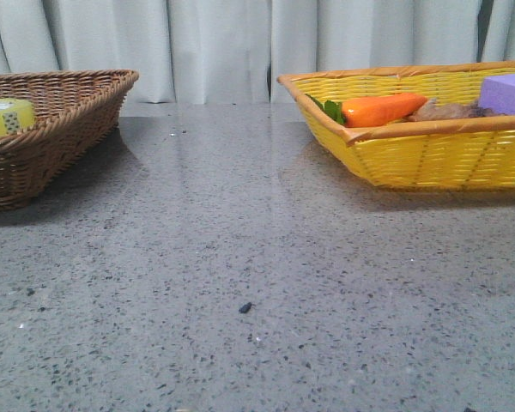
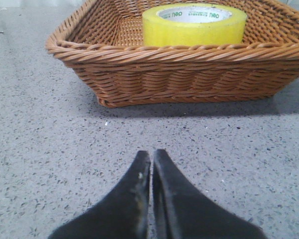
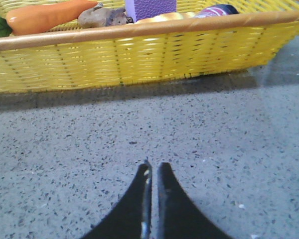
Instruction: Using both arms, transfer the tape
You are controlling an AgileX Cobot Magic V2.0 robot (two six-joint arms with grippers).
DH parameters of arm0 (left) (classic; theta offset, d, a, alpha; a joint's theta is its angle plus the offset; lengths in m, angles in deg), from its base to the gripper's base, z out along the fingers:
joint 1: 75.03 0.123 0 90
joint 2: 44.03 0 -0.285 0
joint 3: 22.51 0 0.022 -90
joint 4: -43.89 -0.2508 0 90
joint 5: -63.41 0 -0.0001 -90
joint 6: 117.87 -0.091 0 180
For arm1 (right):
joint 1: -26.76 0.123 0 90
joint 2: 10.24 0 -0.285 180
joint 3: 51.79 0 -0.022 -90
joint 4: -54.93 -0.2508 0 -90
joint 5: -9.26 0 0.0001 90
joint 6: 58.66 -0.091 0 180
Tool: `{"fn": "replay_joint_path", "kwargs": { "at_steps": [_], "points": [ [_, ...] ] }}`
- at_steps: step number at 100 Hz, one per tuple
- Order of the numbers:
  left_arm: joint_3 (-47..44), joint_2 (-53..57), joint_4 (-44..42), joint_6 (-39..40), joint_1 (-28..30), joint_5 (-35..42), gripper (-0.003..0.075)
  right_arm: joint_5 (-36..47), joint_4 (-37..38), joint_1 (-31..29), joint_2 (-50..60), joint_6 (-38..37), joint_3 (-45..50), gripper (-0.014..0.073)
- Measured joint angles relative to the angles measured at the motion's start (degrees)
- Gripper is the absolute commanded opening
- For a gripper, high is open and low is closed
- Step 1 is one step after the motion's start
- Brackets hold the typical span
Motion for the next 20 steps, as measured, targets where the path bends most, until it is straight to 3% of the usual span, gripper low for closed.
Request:
{"fn": "replay_joint_path", "kwargs": {
  "at_steps": [20],
  "points": [
    [0.0, 0.0, 0.0, 0.0, 0.0, 0.0, -0.0021, 0.0, 0.0, 0.0, 0.0, 0.1, 0.0, -0.0074]
  ]
}}
